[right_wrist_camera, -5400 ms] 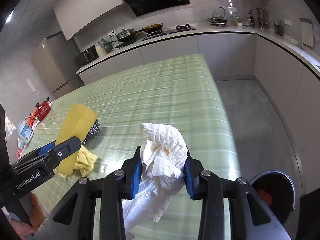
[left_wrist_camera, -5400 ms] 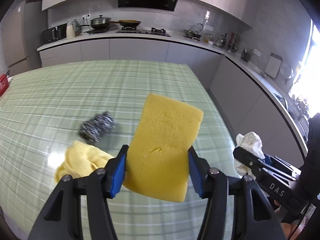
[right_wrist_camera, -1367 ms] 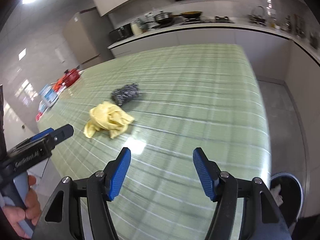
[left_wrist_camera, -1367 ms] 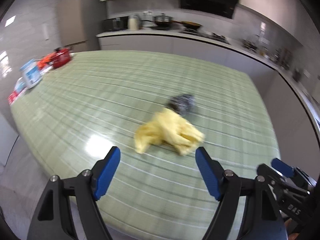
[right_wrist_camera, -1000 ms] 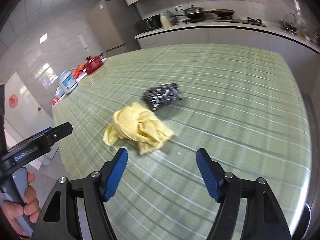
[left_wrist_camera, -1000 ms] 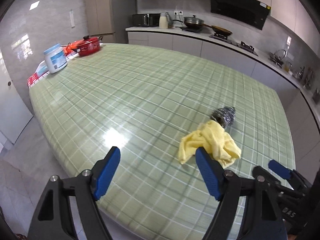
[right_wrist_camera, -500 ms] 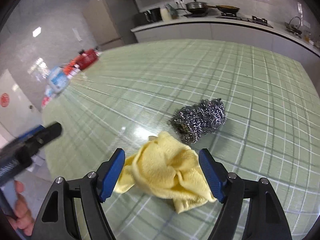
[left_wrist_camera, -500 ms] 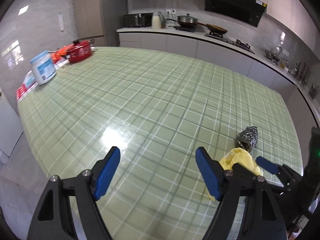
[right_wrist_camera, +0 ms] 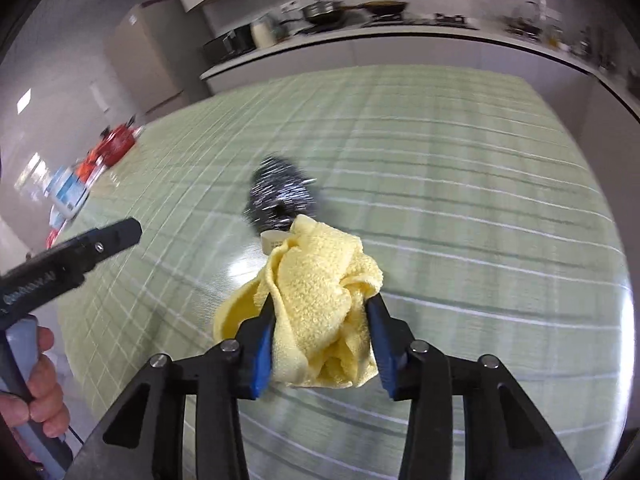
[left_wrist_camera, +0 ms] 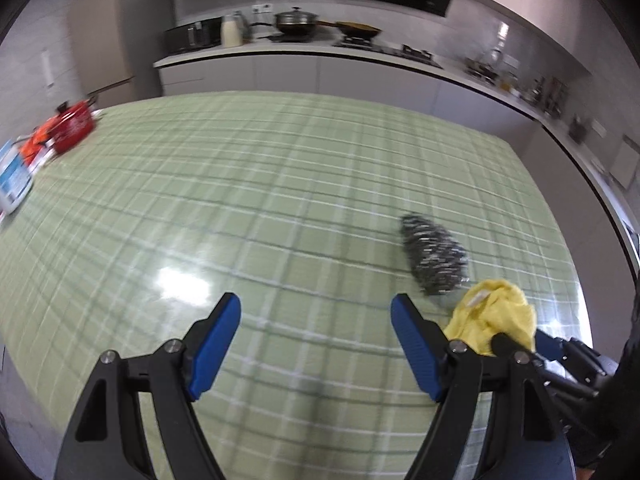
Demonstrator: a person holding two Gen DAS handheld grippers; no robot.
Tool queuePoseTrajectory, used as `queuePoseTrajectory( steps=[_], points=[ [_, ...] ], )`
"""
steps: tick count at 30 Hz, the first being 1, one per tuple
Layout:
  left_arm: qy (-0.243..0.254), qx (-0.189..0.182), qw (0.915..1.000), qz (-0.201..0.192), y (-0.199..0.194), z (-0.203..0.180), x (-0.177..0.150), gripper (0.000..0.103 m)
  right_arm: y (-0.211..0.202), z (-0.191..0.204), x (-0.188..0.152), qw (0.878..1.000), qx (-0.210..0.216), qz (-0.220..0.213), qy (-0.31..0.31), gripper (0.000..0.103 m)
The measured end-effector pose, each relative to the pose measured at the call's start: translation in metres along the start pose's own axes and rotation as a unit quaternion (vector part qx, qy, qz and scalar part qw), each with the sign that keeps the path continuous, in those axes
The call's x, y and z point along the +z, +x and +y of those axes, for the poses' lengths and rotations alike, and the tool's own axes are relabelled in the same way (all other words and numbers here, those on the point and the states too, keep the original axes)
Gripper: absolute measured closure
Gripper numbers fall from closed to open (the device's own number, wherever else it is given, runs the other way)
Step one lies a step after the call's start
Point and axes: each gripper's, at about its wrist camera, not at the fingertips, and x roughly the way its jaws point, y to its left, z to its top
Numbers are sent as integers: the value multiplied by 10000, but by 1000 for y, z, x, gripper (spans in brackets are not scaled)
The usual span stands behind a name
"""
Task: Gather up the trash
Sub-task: 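Grasp the yellow cloth with the right gripper while the left grasps the steel wool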
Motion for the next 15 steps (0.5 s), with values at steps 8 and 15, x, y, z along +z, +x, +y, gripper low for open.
queuePoseTrajectory(
  steps=[8, 15],
  points=[
    [347, -298, 9989, 109, 12, -46, 11, 24, -39, -63, 1, 9951, -531, -478, 684, 59],
    [399, -480, 9978, 236, 31, -79, 26, 24, -60, -97, 13, 9868, -845, -844, 1091, 59]
  ],
)
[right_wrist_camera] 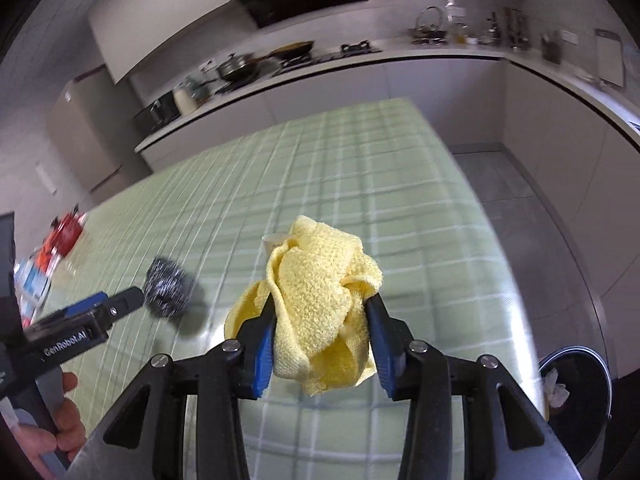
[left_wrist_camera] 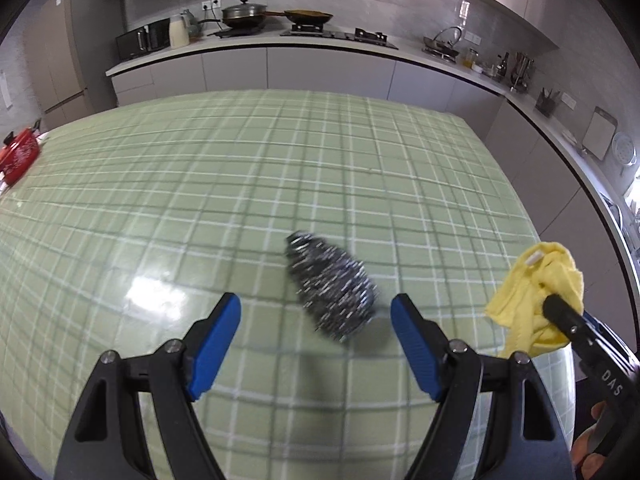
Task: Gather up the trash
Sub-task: 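Grasp the yellow cloth with the right gripper while the left grasps the steel wool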
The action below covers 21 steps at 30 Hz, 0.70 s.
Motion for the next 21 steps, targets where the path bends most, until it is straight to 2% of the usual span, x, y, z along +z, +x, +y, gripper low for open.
queuePoseTrajectory(
  steps=[5, 13, 15, 16, 17, 21],
  points=[
    [37, 88, 9999, 118, 22, -12, 10, 24, 4, -7, 10, 9998, -168, -65, 127, 59],
    [34, 102, 9993, 351, 49, -12, 8, 25, 21, -15, 13, 9996, -214, 83, 192, 59],
    [8, 55, 9992, 401, 53, -11, 6, 38, 23, -12, 13, 9996, -205, 109, 175, 59],
    [41, 74, 9994, 342, 51, -10, 5, 40, 25, -13, 13, 9996, -183, 129, 175, 59],
    [66, 69, 9994, 328, 51, -11, 5, 47, 26, -11, 13, 9996, -159, 140, 172, 59],
    [37, 14, 9995, 306, 47, -6, 2, 56, 28, -8, 15, 9998, -112, 135, 119, 59]
  ],
)
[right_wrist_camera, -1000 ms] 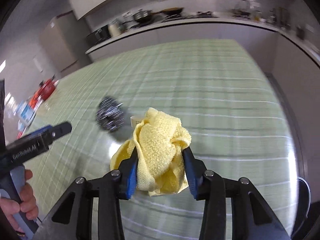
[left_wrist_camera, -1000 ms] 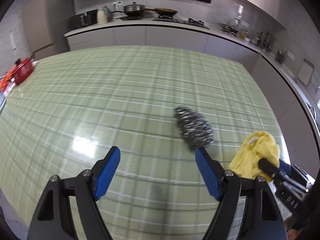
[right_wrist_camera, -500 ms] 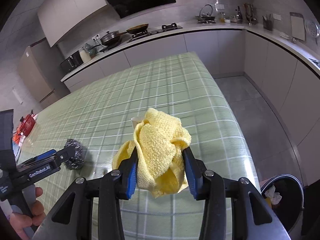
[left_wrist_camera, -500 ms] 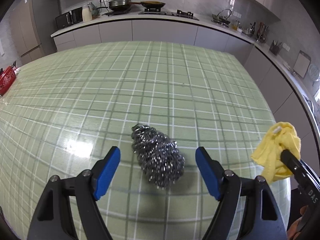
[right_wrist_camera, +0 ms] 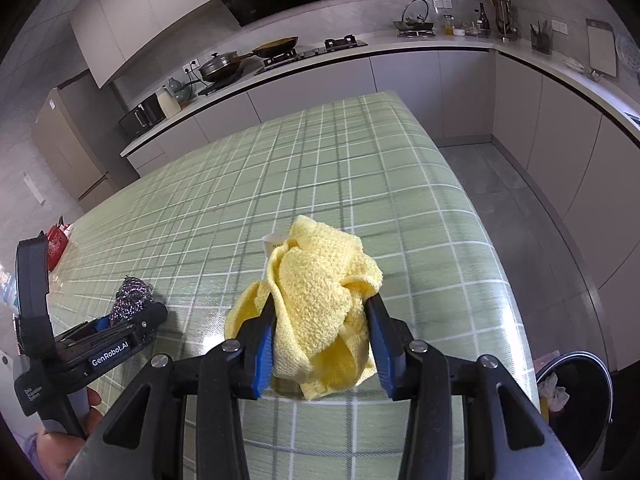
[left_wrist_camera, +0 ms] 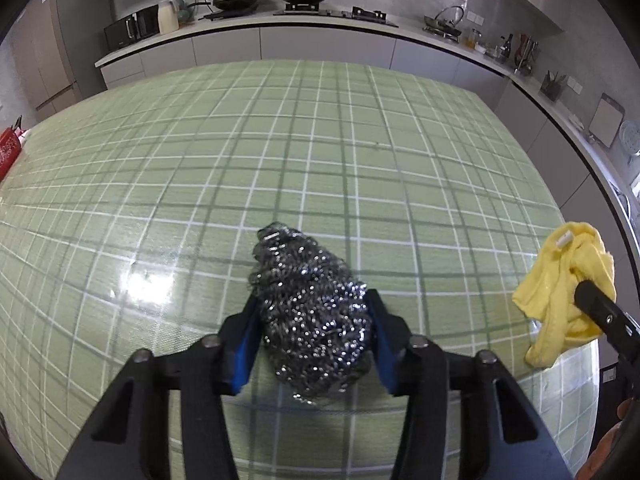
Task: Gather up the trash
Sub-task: 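Grasp the yellow cloth with the right gripper while the left grasps the steel wool, then lift the steel wool and yellow cloth and carry both over the bucket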
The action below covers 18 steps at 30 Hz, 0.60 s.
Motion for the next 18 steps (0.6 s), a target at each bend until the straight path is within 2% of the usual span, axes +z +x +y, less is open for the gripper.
queuePoseTrajectory(
  steps=[11, 18],
  points=[
    [70, -186, 9991, -372, -44, -12, -10, 57, -15, 1, -1, 9998, 163, -48, -129, 59],
    [26, -237, 9988, -423, -66, -39, -37, 57, -38, -14, -16, 9992, 232, -27, -317, 59]
  ],
)
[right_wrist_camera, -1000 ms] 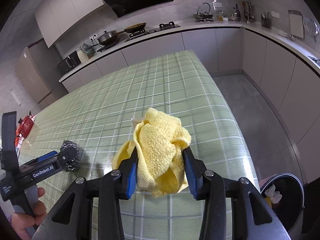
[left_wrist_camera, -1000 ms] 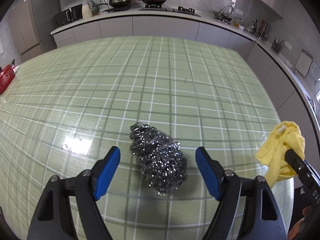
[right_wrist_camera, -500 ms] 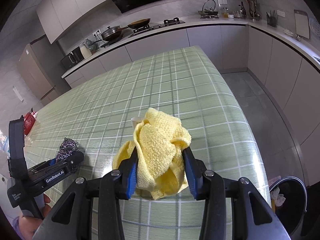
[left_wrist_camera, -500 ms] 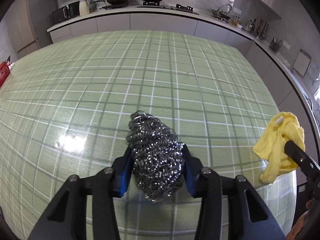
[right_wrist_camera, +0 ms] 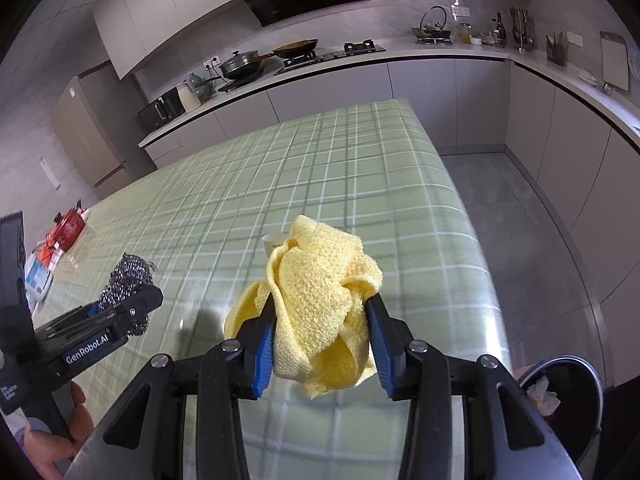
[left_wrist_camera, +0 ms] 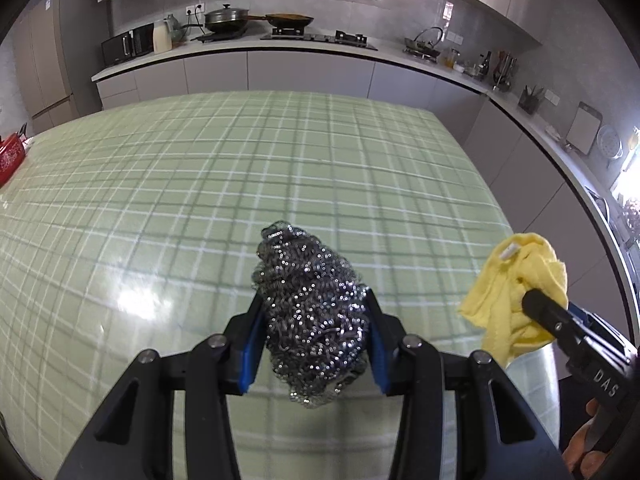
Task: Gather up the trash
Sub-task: 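Lift the steel wool and yellow cloth and carry both over the bucket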
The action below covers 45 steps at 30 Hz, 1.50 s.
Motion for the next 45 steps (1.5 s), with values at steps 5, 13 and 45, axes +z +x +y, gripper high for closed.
queuePoseTrajectory(
  steps=[5, 13, 45],
  points=[
    [5, 42, 10000, -43, -12, -33, -17, 57, -23, -24, -15, 9999, 59, 4, -134, 59],
    [86, 263, 9996, -111, -28, -71, -42, 57, -53, -67, -40, 9996, 183, 43, -209, 59],
    [428, -144, 9981, -419, -84, -120, -91, 57, -147, -94, -103, 9993, -299, -224, 35, 59]
  ],
)
